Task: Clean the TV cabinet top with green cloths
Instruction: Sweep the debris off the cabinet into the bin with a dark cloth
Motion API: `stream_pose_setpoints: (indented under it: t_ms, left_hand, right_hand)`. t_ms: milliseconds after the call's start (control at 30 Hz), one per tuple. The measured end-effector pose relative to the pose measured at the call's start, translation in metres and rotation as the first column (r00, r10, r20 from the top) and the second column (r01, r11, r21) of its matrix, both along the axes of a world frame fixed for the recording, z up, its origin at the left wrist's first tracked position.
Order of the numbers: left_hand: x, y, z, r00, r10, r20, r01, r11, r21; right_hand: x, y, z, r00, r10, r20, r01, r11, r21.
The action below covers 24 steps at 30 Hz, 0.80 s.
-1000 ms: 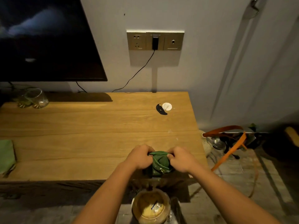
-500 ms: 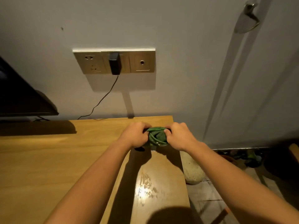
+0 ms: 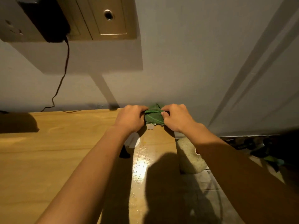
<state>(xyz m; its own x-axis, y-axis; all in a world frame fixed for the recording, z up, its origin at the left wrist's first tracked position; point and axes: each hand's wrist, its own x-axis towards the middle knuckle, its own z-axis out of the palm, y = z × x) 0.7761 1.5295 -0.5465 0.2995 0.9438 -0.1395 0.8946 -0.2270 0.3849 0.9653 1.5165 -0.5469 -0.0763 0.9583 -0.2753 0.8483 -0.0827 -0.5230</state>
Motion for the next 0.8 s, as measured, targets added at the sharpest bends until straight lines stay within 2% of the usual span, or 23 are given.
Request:
stream_pose_setpoints:
  t_ms: [167,333,600,800]
  left_hand:
    - [-0.002,0.005,0.008,0.990,-0.073,-0.124,0.066,0.996,-0.055]
    - [-0.003,-0.014,0.016,0.953,-0.172,-0.248,0.169,0.985,-0.036]
    - [-0.019,-0.061,0.014,0.945,-0.221,-0.240,0.200,0.974,-0.108]
    - [-0.037,-0.102,0.011,0.947,-0.234,-0.221,0.217,0.971,-0.099]
  right_hand:
    - [-0.002,-0.008,0.000,0.999,0.023,0.043,-0.023,1.000,-0.008]
    - [-0.005,-0.031,0.001,0.999,0.022,0.039,-0.021,0.999,-0.040]
    - [-0.021,-0.091,-0.002,0.999,-0.025,0.028,0.026,0.998,-0.051]
    - [-0.038,-0.140,0.000,0.999,-0.023,0.040,0.024,0.999,-0.028]
